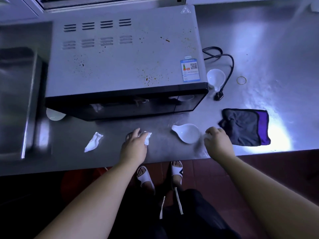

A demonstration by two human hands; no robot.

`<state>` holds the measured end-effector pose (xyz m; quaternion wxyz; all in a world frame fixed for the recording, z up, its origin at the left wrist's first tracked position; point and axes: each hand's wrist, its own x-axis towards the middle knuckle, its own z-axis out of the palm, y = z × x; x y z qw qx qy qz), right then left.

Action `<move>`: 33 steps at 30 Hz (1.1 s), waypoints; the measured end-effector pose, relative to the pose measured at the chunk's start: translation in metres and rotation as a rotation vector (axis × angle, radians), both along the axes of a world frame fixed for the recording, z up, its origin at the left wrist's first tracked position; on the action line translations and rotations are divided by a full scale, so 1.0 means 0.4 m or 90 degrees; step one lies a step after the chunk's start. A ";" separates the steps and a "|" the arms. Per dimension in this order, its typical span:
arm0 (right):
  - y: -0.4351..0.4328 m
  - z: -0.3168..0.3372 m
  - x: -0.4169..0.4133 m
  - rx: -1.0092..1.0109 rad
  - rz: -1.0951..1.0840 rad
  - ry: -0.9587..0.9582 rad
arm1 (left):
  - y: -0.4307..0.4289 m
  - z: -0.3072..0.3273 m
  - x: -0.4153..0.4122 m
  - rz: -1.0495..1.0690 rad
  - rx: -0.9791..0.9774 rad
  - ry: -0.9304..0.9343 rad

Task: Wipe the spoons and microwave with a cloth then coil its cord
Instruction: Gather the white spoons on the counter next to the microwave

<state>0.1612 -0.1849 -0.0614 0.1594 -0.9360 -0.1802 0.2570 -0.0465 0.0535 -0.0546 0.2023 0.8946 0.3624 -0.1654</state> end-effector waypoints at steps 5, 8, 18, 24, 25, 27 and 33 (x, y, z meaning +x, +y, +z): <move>0.011 0.040 -0.068 0.011 0.030 0.000 | -0.009 -0.028 -0.007 0.028 -0.049 -0.038; 0.022 0.060 -0.109 0.010 0.066 0.013 | -0.017 -0.032 -0.005 0.013 -0.032 -0.028; 0.123 0.100 -0.193 0.038 0.225 0.064 | -0.033 0.013 -0.078 0.073 -0.134 -0.039; 0.247 0.113 -0.245 0.077 0.352 0.049 | -0.012 0.103 -0.197 0.161 -0.154 -0.085; 0.271 0.118 -0.261 0.079 0.370 0.038 | -0.007 0.117 -0.225 0.180 -0.153 -0.082; 0.320 0.130 -0.297 0.076 0.411 0.023 | 0.011 0.129 -0.290 0.233 -0.147 -0.077; 0.482 0.150 -0.466 0.061 0.530 0.017 | 0.084 0.122 -0.532 0.379 -0.150 -0.129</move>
